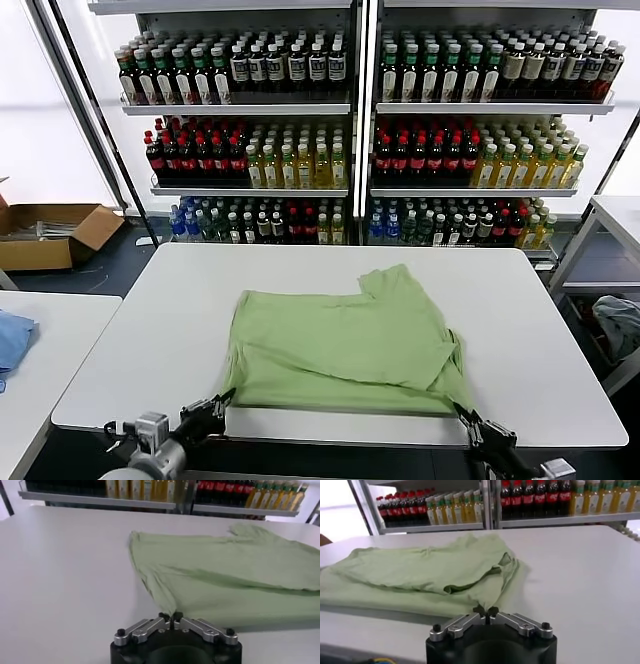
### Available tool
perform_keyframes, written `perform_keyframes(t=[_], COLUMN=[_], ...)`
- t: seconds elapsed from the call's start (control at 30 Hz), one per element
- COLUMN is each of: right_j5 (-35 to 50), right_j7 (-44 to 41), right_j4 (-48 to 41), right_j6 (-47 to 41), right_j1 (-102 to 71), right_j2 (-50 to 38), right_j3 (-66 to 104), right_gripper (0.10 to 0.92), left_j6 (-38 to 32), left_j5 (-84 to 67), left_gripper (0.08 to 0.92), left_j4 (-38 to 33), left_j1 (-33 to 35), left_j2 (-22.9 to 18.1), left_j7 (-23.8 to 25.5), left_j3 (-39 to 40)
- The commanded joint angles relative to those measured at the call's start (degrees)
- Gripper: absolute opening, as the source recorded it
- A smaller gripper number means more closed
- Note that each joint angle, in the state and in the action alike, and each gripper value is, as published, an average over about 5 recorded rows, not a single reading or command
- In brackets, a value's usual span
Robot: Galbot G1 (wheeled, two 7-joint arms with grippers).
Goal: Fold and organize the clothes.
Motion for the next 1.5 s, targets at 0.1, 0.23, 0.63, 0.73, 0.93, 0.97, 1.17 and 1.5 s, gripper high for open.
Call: perform_keyframes(t=[0.1,0.23,0.63,0.73,0.93,0.97,1.17,1.5], right_j5=[6.38,12.53,15.86,15.30,12.75,12.54,11.43,7.97], right_j7=[-1.69,-2.56,-4.03,-4.76,-7.45,-7.66,-8.26,-9.50], right_j4=[3.22,2.86,-17.34,-25.59,-39.27,-40.87,-50.32,-65.20], right_j6=[2.05,1.94,-4.71,-5.64,-7.10,-7.25,-7.78,-7.74], right_j1=[-5.06,-0.81,36.41,47.11,63.76,65.29,73.76,84.15], right_j2=[-1.45,-4.40,-16.56,-17.47,-16.55,-16.20,-13.27,-5.87], right_j3=[8.46,12.15,-2.70,-10.62,-25.05,-26.67,-33.31,-40.04], right_gripper=[0.322,0.426,0.768,0.813,0.823,0.823,0.823,0.823], left_j6=[0.11,0.09,-0.18,-0.50,-0.83,-0.90,-1.31,-1.73], left_j5=[4.03,3.24,-8.06,-11.18,-12.40,-12.41,-12.40,-12.28], left_gripper=[0.211,0.333,0.679,0.761,0.821,0.822,0.823,0.823], left_j4=[-8.75,-7.79,9.28,15.62,25.79,27.34,35.24,41.35], left_j1=[7.44,4.51,-17.25,-25.35,-36.65,-38.16,-45.68,-51.59], left_j2=[-0.34,1.25,14.72,16.26,16.23,16.08,14.52,11.48], left_j7=[1.92,2.53,3.84,4.39,5.28,5.42,5.75,5.98], left_j3=[-5.76,-7.33,0.78,4.76,12.43,13.65,19.79,24.14])
